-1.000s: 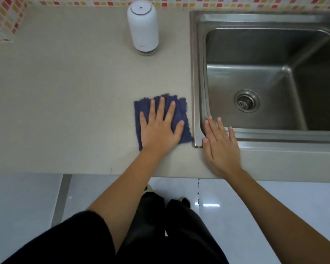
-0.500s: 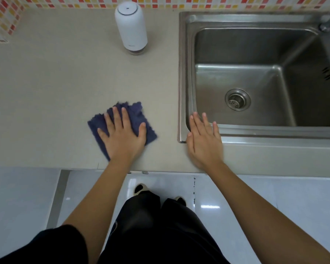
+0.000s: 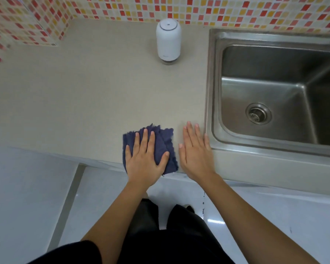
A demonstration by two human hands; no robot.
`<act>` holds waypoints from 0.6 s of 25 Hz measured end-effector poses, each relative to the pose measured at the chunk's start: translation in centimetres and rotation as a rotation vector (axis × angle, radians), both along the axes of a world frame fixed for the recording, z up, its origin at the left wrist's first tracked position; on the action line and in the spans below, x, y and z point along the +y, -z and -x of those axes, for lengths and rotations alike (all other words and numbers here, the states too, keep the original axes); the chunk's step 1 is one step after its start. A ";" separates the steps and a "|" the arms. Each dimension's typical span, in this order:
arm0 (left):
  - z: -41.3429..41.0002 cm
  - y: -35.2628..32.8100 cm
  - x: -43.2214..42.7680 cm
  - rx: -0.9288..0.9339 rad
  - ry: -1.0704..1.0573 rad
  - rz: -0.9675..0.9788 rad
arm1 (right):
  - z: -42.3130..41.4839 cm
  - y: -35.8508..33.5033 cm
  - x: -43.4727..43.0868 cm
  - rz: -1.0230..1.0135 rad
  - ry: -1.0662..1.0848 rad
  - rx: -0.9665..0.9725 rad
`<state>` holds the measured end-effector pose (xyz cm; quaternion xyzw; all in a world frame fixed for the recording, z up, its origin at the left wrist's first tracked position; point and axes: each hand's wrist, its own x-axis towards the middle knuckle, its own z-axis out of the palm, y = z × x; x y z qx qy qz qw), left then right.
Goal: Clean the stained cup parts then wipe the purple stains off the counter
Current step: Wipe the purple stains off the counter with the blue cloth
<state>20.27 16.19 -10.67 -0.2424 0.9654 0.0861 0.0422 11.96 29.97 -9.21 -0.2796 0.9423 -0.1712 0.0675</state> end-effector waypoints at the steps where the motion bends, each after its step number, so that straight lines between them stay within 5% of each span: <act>1: -0.3 -0.1 -1.4 -0.002 -0.025 -0.014 | -0.3 -0.1 -1.4 -0.001 -0.019 -0.017; 15: -2.5 -0.4 -28.4 0.027 -0.423 -0.042 | -2.3 1.7 -17.2 -0.051 -0.025 -0.012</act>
